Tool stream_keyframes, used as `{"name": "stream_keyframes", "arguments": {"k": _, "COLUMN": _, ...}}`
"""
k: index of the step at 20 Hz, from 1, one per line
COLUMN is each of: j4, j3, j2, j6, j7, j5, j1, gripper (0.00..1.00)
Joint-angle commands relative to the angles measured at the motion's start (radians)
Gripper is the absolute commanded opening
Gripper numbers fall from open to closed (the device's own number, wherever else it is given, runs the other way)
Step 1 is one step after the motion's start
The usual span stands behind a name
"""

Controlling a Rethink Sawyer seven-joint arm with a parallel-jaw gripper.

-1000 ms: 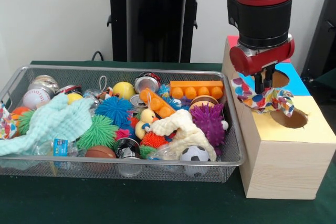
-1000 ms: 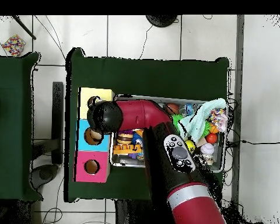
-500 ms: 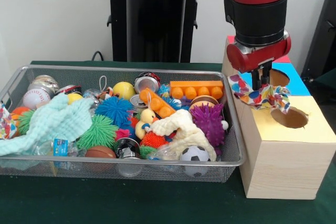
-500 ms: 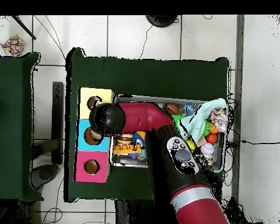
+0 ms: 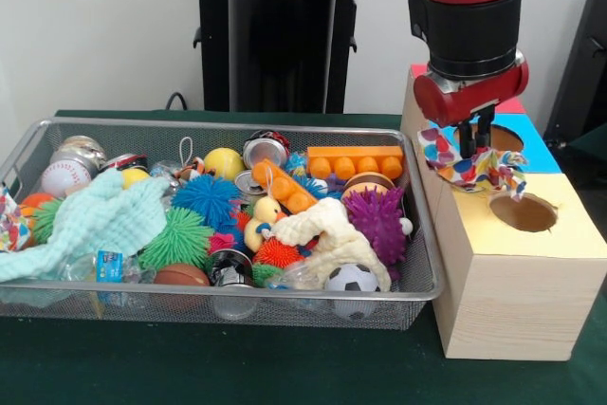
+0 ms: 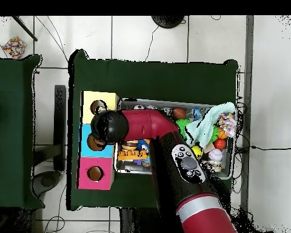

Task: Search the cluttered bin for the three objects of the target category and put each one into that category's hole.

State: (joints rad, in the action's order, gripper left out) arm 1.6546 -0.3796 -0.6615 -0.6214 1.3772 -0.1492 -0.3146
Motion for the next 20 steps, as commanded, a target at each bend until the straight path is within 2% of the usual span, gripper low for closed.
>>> {"name": "stream_keyframes", "arguments": {"k": 1, "j4": 0.074, "j3": -0.074, "j2": 0.005, "j6": 0.059, "j7": 0.095, "j5": 0.015, "j1": 0.001, "gripper": 0.0}}
{"name": "stream_keyframes", "arguments": {"k": 9, "j4": 0.037, "j3": -0.068, "j2": 0.012, "j6": 0.058, "j7": 0.109, "j5": 0.017, "j1": 0.026, "gripper": 0.0}}
{"name": "stream_keyframes", "arguments": {"k": 20, "j4": 0.037, "j3": -0.095, "j2": 0.029, "j6": 0.195, "j7": 0.098, "j5": -0.016, "j1": 0.01, "gripper": 0.0}}
